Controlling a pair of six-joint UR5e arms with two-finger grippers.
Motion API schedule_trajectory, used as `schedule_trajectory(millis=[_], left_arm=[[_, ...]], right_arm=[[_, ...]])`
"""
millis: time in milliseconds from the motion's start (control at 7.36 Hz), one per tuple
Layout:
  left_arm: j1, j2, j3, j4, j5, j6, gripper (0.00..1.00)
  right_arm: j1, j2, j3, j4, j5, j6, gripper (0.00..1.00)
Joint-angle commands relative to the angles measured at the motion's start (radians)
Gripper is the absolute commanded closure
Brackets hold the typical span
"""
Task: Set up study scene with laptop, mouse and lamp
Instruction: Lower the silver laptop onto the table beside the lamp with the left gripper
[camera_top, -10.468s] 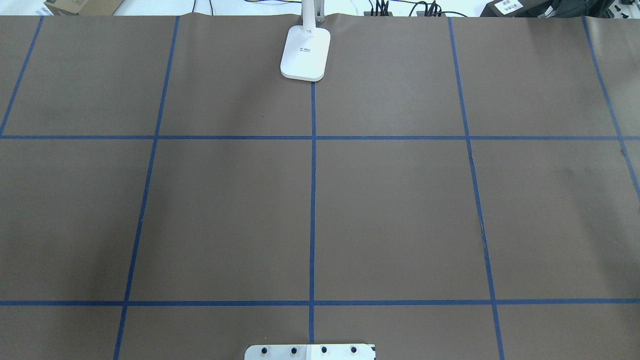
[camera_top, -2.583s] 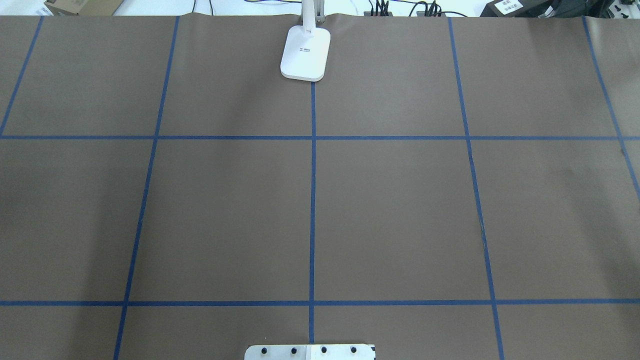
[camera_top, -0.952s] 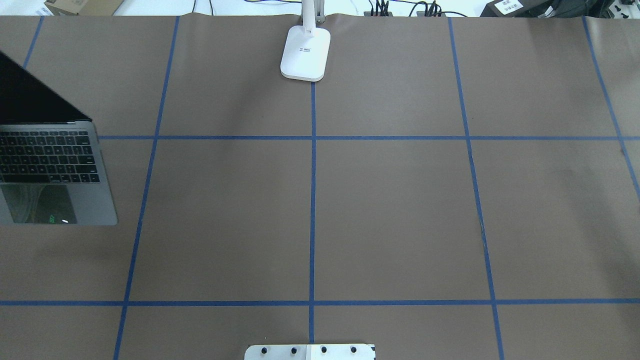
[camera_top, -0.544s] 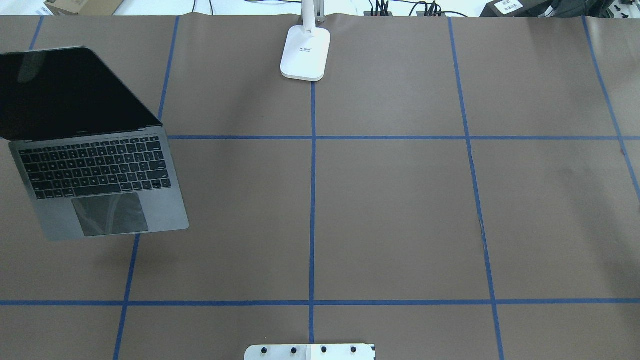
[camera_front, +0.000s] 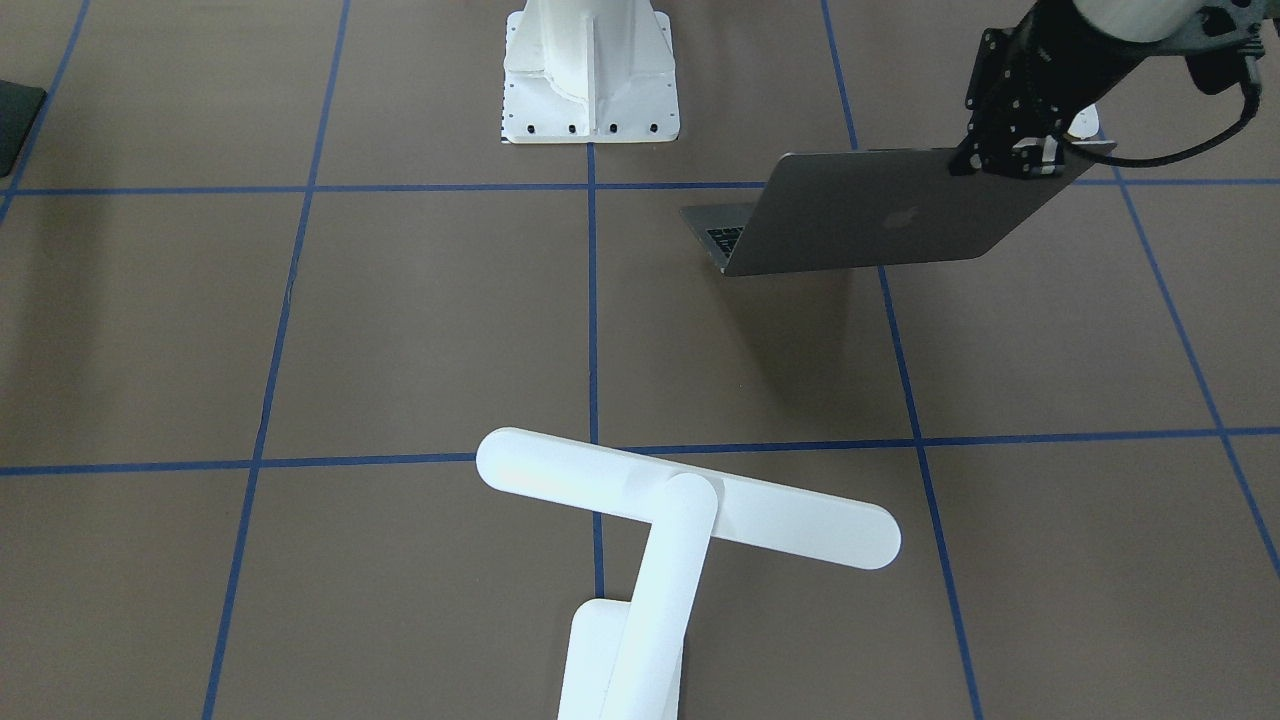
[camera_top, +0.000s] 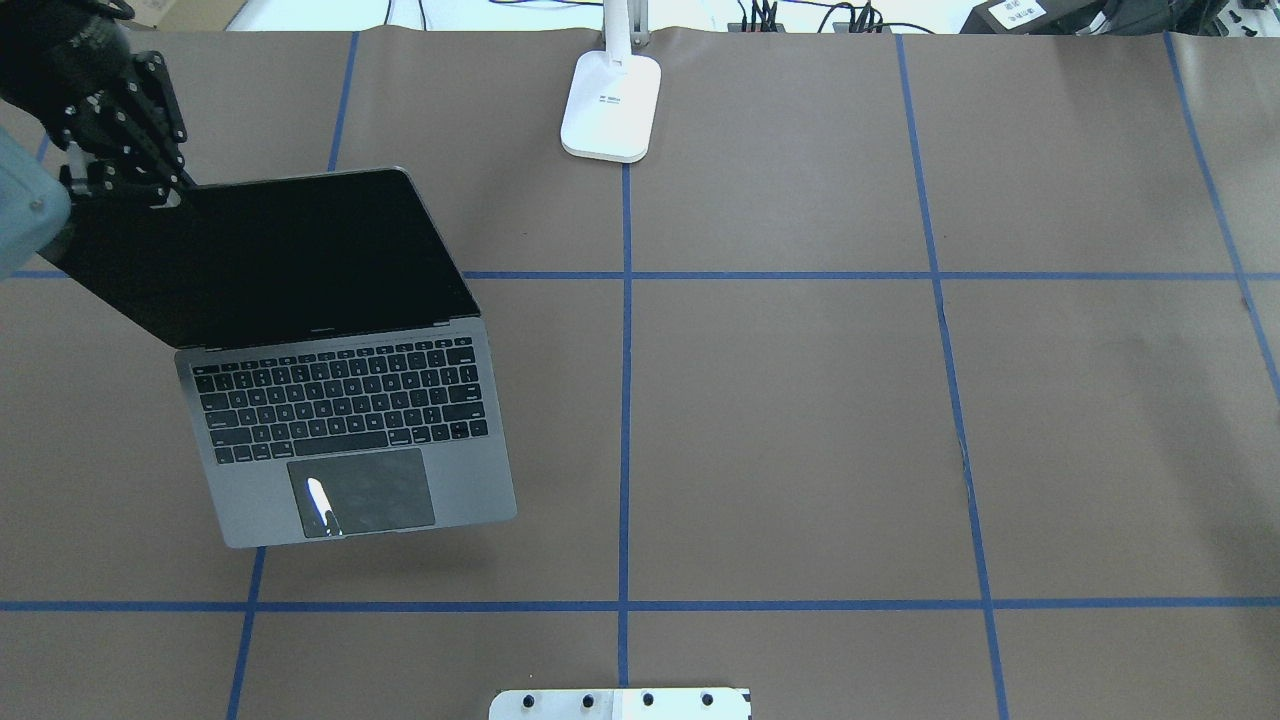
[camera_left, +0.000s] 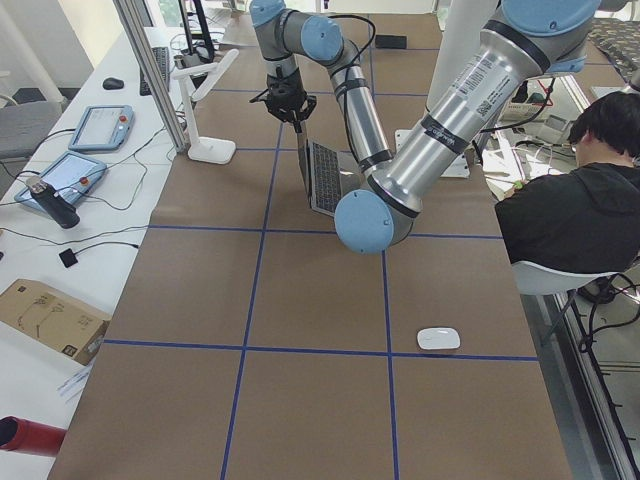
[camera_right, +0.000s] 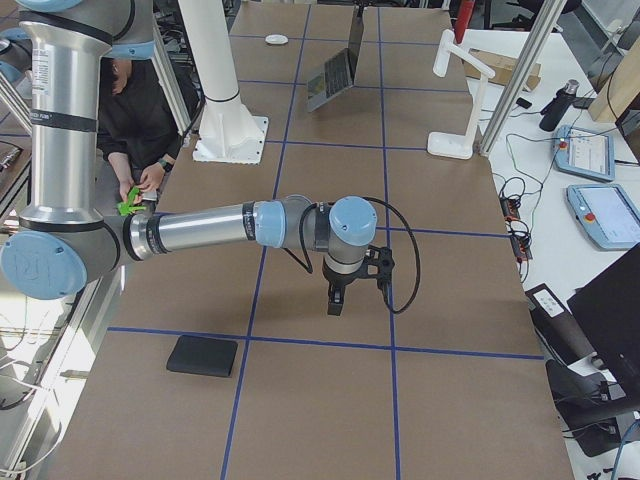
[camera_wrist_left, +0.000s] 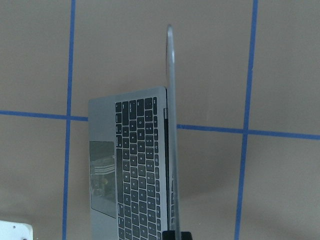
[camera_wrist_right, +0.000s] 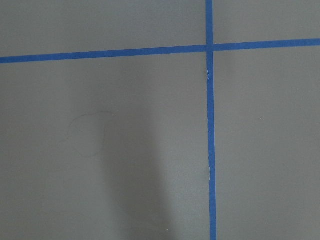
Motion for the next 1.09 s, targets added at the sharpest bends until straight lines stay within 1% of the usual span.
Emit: schedule_trajectory(millis=[0,544,816,952], left_arm=[[0.082,-0.105,0.127,-0.002,0.080,-0.033,1.00],[0.084,-0.168,0.216,-0.021,0.077,-0.023,1.00],[0.089,-0.168,0.267,-0.105,0.073,-0.022,1.00],[0.095,-0.168,0.308,-0.159,0.071,-0.023,1.00]], right_arm=[[0.000,0.000,-0.001,0.000,0.000,0.000,0.01],[0.000,0.009,-0.006,-0.003,-0.001,0.000,0.01],[0.000,0.029,-0.023,-0.006,0.000,0.000,0.01],[0.000,0.033,-0.026,-0.006,-0.001,0.000,0.01]])
